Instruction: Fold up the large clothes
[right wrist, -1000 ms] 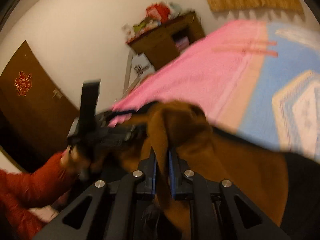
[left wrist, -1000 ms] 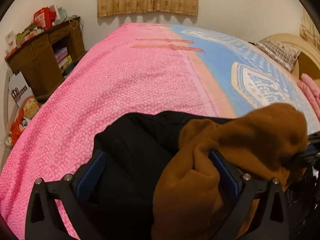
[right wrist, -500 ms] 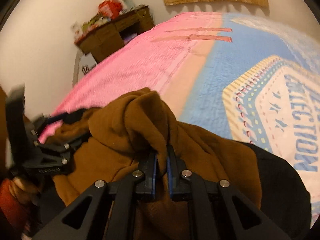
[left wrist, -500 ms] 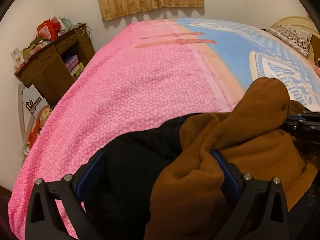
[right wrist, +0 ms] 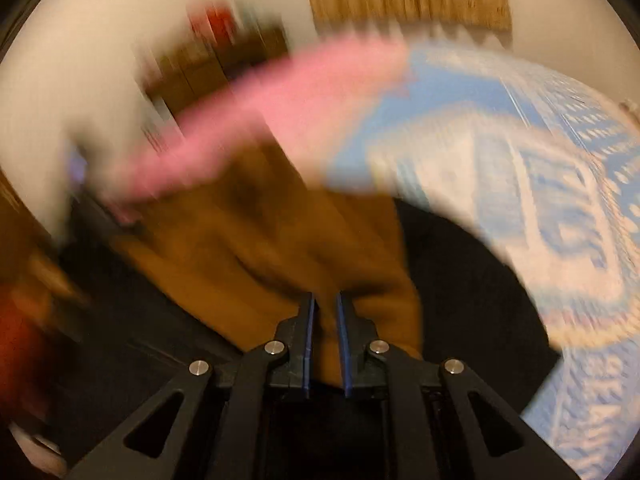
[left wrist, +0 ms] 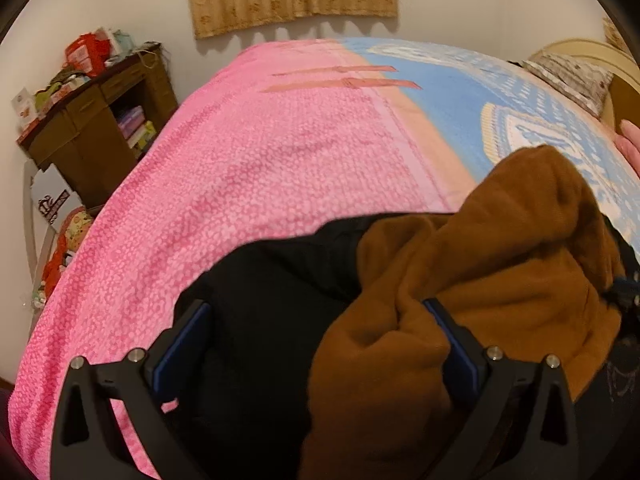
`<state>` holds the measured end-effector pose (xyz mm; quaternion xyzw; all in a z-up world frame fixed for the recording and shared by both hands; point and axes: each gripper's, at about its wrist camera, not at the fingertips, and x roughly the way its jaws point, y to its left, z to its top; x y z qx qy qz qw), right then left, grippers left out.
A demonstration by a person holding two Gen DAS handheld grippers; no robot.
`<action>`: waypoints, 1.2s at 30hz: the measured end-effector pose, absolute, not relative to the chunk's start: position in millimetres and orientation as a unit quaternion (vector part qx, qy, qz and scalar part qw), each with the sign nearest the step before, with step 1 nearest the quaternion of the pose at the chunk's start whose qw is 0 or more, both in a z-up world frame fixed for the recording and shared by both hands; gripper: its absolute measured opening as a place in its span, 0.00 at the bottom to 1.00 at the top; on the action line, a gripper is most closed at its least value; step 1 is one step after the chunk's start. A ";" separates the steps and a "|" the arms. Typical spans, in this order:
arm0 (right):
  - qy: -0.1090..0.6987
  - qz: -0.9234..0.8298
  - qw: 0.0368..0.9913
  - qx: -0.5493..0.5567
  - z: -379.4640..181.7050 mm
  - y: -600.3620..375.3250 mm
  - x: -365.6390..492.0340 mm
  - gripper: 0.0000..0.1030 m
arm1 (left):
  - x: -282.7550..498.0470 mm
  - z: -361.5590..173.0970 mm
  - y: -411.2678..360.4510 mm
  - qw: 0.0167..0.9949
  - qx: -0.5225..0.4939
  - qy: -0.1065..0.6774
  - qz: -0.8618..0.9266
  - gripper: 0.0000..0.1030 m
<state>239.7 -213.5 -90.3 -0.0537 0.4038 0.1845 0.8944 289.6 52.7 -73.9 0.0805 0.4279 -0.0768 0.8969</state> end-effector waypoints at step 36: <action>0.384 0.225 0.893 0.059 -28.9 -196.7 254.7 0.07 | 285.3 -32.9 62.2 0.897 -0.006 0.428 -0.109 0.99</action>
